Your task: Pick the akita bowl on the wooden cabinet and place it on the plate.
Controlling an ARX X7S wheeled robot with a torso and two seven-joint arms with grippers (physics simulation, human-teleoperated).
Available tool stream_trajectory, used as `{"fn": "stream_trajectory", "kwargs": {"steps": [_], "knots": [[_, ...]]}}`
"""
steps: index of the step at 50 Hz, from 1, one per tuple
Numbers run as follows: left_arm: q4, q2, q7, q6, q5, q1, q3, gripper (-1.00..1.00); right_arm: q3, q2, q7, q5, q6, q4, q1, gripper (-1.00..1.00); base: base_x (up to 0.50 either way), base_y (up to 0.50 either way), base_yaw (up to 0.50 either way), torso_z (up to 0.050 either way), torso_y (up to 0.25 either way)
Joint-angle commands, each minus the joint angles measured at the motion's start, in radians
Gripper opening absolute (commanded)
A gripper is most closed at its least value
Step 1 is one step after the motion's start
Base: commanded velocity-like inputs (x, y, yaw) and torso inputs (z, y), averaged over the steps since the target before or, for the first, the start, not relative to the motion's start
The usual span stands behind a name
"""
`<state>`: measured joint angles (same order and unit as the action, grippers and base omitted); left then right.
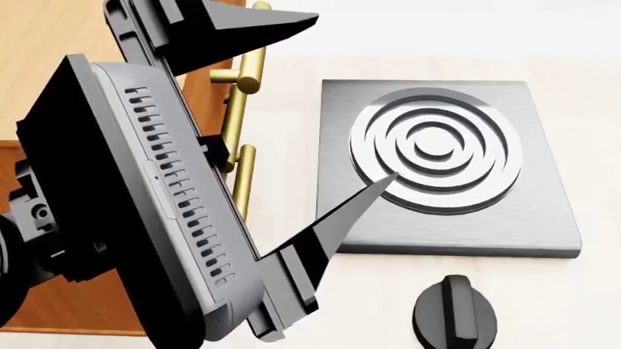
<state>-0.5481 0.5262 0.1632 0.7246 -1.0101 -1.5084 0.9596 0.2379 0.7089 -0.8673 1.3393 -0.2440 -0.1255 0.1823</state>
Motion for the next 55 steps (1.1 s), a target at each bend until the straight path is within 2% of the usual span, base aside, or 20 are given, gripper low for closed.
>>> {"fn": "stream_trajectory", "kwargs": {"steps": [1,55], "knots": [[0.001,0.003,-0.001,-0.005,0.003,0.002,0.000,1.00,-0.006,-0.001,-0.002,-0.036,0.008,0.018,-0.016,-1.00,0.00,0.00,0.00,0.000,0.000],[-0.004,0.014,0.006,-0.011,-0.002,0.012,-0.001,1.00,-0.046,-0.036,0.048,-0.039,0.038,0.140,-0.075,-1.00,0.00,0.00,0.00,0.000,0.000]]}}
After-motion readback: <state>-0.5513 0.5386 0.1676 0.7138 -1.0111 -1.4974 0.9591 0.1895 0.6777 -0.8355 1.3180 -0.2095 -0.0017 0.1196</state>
